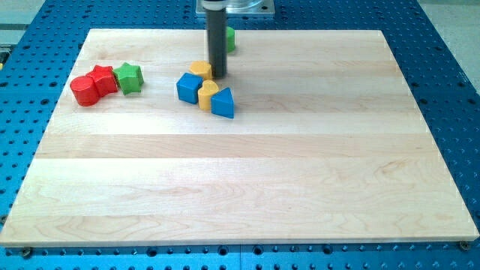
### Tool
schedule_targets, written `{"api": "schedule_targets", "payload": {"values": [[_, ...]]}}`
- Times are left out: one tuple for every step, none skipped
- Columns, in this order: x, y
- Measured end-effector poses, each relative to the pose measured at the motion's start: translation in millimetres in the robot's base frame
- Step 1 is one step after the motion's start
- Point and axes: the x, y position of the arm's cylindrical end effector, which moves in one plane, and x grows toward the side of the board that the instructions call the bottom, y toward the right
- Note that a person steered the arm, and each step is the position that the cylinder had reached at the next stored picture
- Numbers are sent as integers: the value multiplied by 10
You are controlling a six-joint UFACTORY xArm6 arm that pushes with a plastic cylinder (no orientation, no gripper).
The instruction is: Move the green star to the left of the green circle
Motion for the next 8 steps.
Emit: {"api": "schedule_targets", "payload": {"values": [[-161, -17], [187, -326], [441, -234], [425, -745], [698, -1044], [863, -1085], [785, -1250], [606, -1221]]}}
